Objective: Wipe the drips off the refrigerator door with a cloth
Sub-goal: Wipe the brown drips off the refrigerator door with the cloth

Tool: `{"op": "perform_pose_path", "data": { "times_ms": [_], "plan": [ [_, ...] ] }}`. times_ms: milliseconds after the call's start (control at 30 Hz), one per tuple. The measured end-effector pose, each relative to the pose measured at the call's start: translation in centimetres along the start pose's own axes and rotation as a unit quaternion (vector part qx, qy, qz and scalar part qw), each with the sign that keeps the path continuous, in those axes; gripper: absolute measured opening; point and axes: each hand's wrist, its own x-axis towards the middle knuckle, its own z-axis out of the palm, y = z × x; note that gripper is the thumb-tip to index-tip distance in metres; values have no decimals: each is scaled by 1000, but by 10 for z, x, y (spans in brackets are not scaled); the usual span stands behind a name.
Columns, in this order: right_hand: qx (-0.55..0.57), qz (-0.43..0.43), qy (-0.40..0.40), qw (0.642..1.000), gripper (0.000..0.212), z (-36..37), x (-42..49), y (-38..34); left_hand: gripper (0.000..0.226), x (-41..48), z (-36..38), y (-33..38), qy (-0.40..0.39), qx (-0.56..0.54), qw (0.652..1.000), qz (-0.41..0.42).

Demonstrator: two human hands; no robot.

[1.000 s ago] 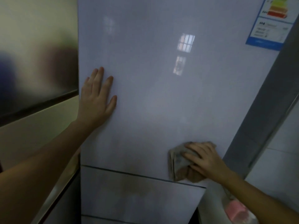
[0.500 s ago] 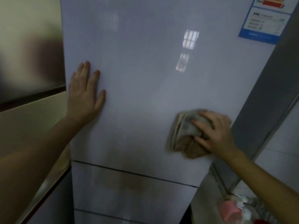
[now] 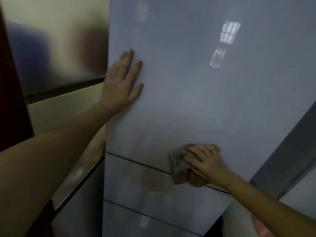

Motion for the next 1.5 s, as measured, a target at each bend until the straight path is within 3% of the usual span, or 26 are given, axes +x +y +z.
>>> {"op": "perform_pose_path", "data": {
  "times_ms": [333, 500, 600, 933, 1267, 1500],
  "plan": [
    [46, 52, 16, 997, 36, 87, 174, -104, 61, -4, 5, -17, -8, -24, 999, 39],
    [50, 49, 12, 997, 37, 93, 200, -117, 60, -3, 0, -35, -6, -28, 995, 92],
    [48, 46, 13, 998, 35, 82, 179, -102, 59, -3, 0, -41, -9, -32, 993, 112],
    [-1, 126, 28, 992, 43, 0, 79, -23, 60, -9, 10, -16, 1, -82, 996, 28],
    [-50, 242, 106, 963, 48, -78, 75, 70, 55, -4, 5, 20, 15, -106, 992, -62],
    [-67, 292, 136, 944, 53, -100, 60, 99, 45, 0, 5, 56, 36, -83, 995, 28]
  ]
}}
